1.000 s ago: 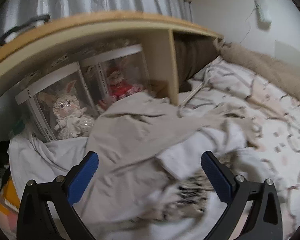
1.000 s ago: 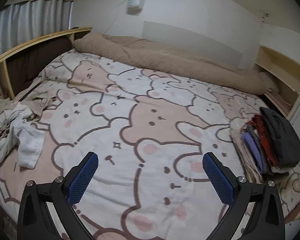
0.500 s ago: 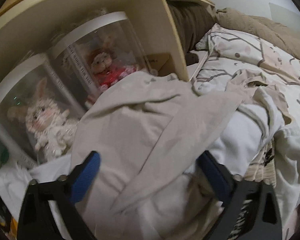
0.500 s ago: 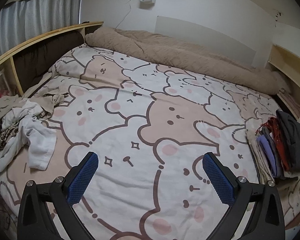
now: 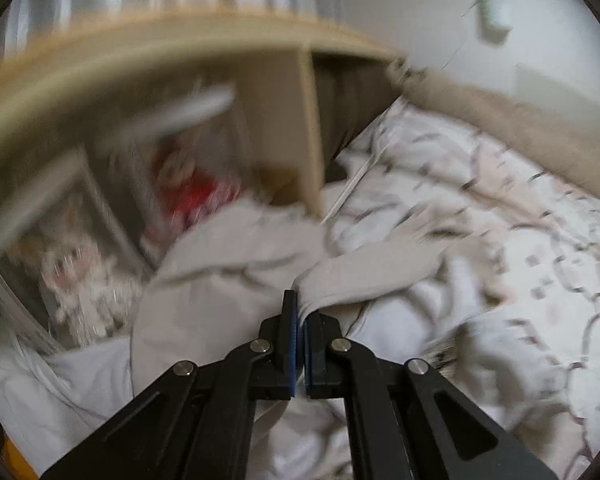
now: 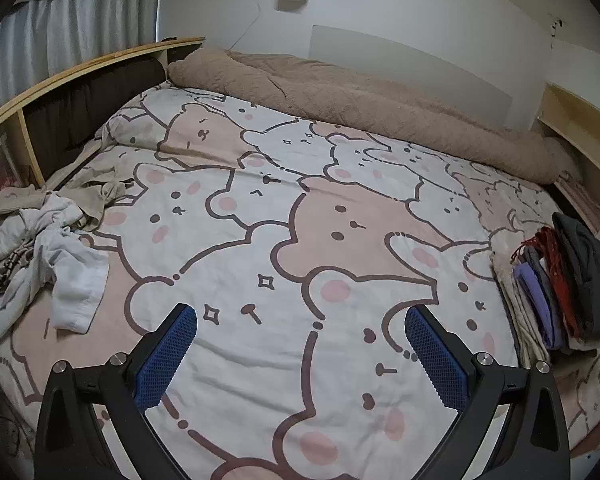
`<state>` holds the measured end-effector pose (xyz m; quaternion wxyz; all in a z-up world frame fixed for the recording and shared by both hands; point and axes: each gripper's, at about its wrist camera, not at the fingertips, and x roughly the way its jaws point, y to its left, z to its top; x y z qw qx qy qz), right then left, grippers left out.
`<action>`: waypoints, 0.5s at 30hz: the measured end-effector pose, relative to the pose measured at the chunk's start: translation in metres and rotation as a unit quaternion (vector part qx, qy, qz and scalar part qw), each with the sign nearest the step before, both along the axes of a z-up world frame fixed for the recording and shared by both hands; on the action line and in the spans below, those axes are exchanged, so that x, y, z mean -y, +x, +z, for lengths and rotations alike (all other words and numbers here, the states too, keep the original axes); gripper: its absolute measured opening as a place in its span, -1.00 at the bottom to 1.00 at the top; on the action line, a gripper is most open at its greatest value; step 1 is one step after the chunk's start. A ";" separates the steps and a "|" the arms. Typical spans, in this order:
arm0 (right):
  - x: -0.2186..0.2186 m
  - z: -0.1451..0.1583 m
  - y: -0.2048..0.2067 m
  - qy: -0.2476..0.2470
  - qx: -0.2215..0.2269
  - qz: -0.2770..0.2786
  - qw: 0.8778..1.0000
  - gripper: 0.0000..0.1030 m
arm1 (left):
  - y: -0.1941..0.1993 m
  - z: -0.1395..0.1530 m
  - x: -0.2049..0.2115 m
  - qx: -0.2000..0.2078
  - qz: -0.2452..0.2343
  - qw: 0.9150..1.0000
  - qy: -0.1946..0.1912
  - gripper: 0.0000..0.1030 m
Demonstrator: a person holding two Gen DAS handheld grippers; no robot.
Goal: Fold clothes
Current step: 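Reach the left tool into the clothes pile and grasp the beige t-shirt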
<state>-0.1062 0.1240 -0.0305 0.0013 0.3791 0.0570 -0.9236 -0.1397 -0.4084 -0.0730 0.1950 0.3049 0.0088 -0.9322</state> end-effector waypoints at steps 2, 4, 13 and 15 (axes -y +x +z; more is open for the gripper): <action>-0.002 0.004 0.005 -0.013 -0.008 0.006 1.000 1.00 | 0.007 0.027 -0.023 -0.028 -0.032 0.999 -0.007 -0.94; -0.005 0.009 0.009 -0.026 -0.017 0.013 0.999 1.00 | 0.014 0.059 -0.053 -0.060 -0.072 0.995 -0.014 -0.94; -0.017 0.030 0.030 -0.083 -0.057 0.041 0.994 1.00 | 0.037 0.191 -0.181 -0.183 -0.219 0.957 -0.047 -0.94; -0.022 0.038 0.036 -0.095 -0.071 0.047 0.992 1.00 | 0.044 0.219 -0.206 -0.207 -0.247 0.946 -0.048 -0.94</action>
